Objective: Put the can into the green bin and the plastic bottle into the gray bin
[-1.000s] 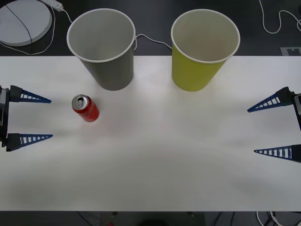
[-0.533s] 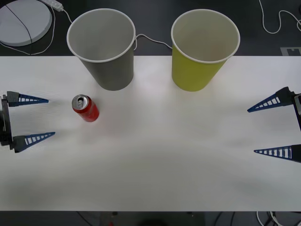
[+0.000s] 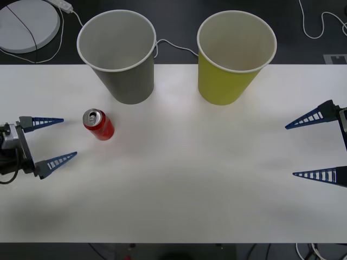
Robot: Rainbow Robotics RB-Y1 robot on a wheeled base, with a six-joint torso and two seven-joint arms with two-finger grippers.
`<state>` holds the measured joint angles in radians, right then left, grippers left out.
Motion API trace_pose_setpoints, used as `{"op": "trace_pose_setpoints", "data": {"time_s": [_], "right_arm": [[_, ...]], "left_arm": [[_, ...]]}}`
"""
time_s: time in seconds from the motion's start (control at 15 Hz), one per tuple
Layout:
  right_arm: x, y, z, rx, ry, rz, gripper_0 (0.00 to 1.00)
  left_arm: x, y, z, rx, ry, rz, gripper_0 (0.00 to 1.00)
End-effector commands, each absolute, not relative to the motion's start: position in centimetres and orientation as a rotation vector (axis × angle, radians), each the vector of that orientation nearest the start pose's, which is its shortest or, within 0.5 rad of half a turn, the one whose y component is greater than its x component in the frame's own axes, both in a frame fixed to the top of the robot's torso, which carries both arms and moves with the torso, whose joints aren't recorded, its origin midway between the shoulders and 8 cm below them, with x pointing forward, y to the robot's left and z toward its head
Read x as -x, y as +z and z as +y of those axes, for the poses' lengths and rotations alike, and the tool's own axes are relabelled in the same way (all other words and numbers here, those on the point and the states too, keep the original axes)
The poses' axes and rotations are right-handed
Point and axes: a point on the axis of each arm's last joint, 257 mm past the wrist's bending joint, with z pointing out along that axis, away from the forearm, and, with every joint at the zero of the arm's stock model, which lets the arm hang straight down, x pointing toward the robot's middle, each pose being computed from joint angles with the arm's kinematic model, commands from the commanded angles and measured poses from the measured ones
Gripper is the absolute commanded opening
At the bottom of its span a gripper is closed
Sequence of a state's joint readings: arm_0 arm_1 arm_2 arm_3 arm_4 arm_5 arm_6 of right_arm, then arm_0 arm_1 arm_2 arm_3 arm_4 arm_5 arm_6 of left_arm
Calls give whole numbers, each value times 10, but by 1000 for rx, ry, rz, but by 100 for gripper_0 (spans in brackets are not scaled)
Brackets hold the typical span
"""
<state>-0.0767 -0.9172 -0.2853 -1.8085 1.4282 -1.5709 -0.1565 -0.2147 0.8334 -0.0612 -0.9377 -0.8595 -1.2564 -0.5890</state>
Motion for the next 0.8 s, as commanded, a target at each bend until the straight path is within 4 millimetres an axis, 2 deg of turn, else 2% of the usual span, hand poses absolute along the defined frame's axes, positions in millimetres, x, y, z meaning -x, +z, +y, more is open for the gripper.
{"op": "trace_pose_setpoints", "data": {"time_s": [0.07, 0.6, 0.8], "right_arm": [[-358, -154, -277, 1698, 385, 1582, 100], [-358, -154, -277, 1698, 385, 1582, 100], [-358, -154, -277, 1698, 385, 1582, 100]], "left_arm": [[-456, -249, 315, -1066, -414, 1433, 100], [-482, -266, 301, -1000, -379, 1412, 100], [-487, -269, 288, -979, -394, 1403, 100]]}}
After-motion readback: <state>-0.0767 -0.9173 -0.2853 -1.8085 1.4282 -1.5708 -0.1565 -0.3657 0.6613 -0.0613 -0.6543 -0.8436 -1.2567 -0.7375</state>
